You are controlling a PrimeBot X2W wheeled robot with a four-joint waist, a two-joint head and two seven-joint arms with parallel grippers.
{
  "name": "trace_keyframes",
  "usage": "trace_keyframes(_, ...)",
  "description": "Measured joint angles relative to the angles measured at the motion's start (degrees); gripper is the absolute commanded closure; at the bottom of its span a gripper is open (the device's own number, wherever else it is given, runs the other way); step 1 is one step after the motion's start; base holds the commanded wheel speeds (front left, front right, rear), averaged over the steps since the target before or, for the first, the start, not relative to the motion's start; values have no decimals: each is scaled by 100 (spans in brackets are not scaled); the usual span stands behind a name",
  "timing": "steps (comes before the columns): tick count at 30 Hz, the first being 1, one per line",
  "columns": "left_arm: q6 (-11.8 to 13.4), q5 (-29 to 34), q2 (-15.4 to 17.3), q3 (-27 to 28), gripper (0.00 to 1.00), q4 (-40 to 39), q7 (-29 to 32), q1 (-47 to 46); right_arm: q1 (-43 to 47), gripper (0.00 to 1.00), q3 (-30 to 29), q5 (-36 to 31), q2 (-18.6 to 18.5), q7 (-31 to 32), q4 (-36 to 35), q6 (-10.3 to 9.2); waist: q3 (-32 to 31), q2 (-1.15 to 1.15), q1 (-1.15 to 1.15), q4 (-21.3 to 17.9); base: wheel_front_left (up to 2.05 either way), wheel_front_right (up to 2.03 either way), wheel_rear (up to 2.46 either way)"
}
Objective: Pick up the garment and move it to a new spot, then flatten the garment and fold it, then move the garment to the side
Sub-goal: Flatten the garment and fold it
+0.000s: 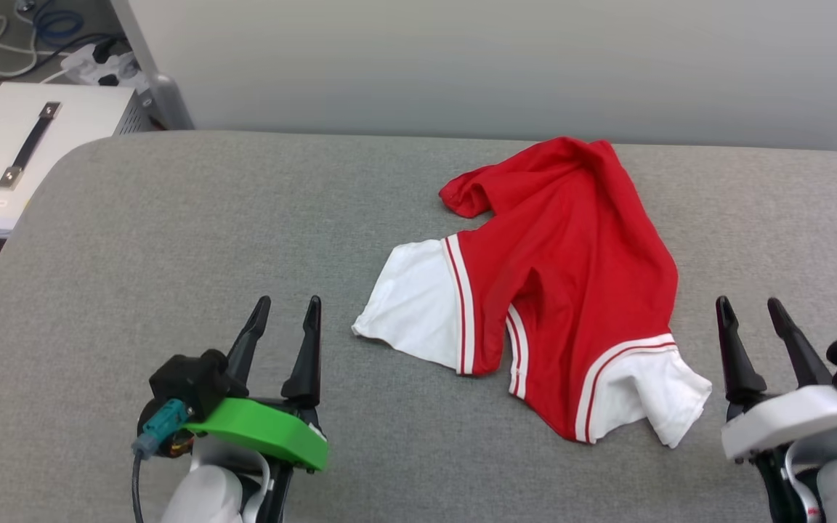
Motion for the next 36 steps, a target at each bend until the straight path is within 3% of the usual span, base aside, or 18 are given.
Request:
trace_keyframes(6,-33,166,-70,-13,0,10,1,213,704,0,-377,-314,565,288,-877,0,-95,0,0,-133,0,0,0)
trace_keyframes(13,-44,179,2,-244,0,325,30,231,886,0,-410,-432,738,573,-1378,0,-28,0,0,-273,0,0,0)
trace_keyframes(17,-35,118,133,-370,0,581,757,-137,892,0,-446,-511,748,699,-1614,0,88,0,0,-372,0,0,0)
trace_keyframes(26,479,87,436,-397,0,1071,2918,-1193,889,0,-400,-623,809,769,-1848,0,464,0,0,-671,0,0,0)
trace_keyframes(36,795,242,632,-424,0,1645,3510,-1617,842,0,-276,-662,917,714,-1794,0,894,0,0,-1035,0,0,0)
